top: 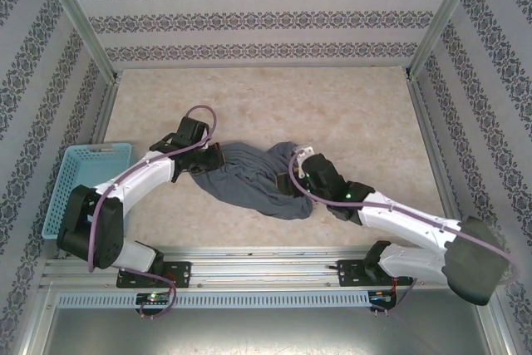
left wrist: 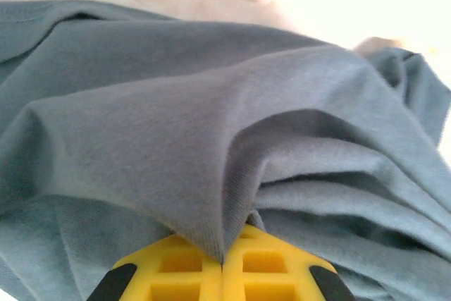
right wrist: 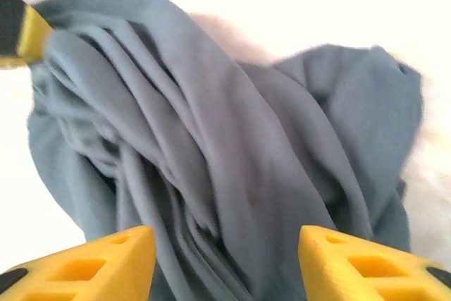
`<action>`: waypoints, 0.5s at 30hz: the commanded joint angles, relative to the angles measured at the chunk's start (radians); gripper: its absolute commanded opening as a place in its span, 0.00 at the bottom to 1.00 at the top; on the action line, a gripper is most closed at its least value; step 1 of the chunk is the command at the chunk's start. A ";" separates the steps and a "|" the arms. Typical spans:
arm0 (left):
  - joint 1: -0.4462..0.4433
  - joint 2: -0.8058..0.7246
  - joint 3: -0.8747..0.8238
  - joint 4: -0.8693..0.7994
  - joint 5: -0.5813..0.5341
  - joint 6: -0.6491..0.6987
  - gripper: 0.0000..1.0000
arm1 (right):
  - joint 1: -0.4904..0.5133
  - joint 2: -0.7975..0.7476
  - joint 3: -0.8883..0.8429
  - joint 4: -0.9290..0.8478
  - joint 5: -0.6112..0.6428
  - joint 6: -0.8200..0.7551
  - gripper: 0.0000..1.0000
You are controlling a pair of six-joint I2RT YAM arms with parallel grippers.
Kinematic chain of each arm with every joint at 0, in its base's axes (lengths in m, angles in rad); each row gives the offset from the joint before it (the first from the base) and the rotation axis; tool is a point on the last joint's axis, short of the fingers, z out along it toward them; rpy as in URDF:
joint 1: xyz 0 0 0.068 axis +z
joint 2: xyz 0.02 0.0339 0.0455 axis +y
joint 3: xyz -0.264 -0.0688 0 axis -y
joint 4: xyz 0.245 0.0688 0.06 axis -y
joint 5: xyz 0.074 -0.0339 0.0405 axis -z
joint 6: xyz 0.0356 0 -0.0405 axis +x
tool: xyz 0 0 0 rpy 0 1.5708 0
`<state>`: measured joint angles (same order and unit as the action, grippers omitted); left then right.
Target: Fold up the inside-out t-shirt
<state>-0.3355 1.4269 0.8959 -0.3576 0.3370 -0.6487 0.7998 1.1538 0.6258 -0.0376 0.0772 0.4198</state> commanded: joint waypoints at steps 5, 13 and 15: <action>-0.021 -0.059 0.016 0.040 0.027 0.006 0.00 | -0.013 0.272 0.167 0.013 -0.068 -0.038 0.58; -0.023 -0.104 0.108 -0.084 -0.056 0.079 0.00 | -0.019 0.256 0.247 -0.070 0.028 -0.086 0.00; -0.021 -0.123 0.168 -0.138 -0.122 0.120 0.00 | -0.020 0.136 0.253 -0.139 0.028 -0.113 0.00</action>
<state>-0.3477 1.3613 0.9714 -0.4156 0.3054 -0.6044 0.7872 1.4406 0.8371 -0.1024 0.0643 0.3553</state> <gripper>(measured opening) 0.047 0.061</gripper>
